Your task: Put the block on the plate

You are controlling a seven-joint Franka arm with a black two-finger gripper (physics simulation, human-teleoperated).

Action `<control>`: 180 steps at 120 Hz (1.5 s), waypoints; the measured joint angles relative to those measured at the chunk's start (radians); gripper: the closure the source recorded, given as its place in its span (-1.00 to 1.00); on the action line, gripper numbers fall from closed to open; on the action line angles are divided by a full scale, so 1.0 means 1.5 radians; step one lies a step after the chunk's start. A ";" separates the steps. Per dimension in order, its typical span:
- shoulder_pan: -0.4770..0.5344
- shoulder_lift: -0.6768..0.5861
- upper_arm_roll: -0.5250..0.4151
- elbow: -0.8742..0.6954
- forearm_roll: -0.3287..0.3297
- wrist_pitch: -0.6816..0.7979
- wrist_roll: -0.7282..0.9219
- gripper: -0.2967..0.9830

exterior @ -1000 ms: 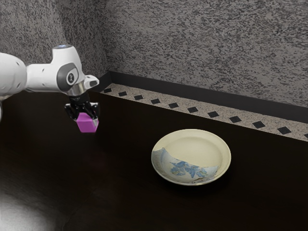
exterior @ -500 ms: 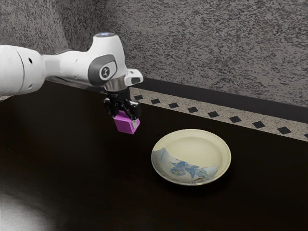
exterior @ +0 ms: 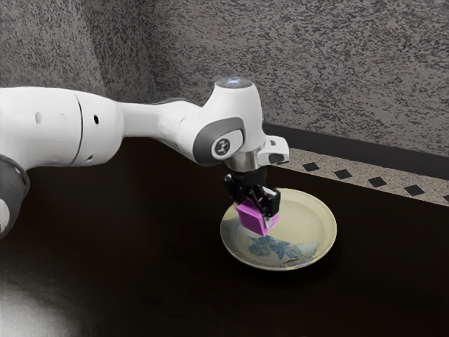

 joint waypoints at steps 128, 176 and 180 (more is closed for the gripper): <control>0.041 0.169 -0.036 0.154 -0.036 0.095 -0.007 -0.44; 0.079 -0.061 -0.035 0.119 -0.004 -0.101 -0.003 -0.52; 0.089 -0.080 -0.035 0.119 -0.002 -0.122 -0.003 -0.52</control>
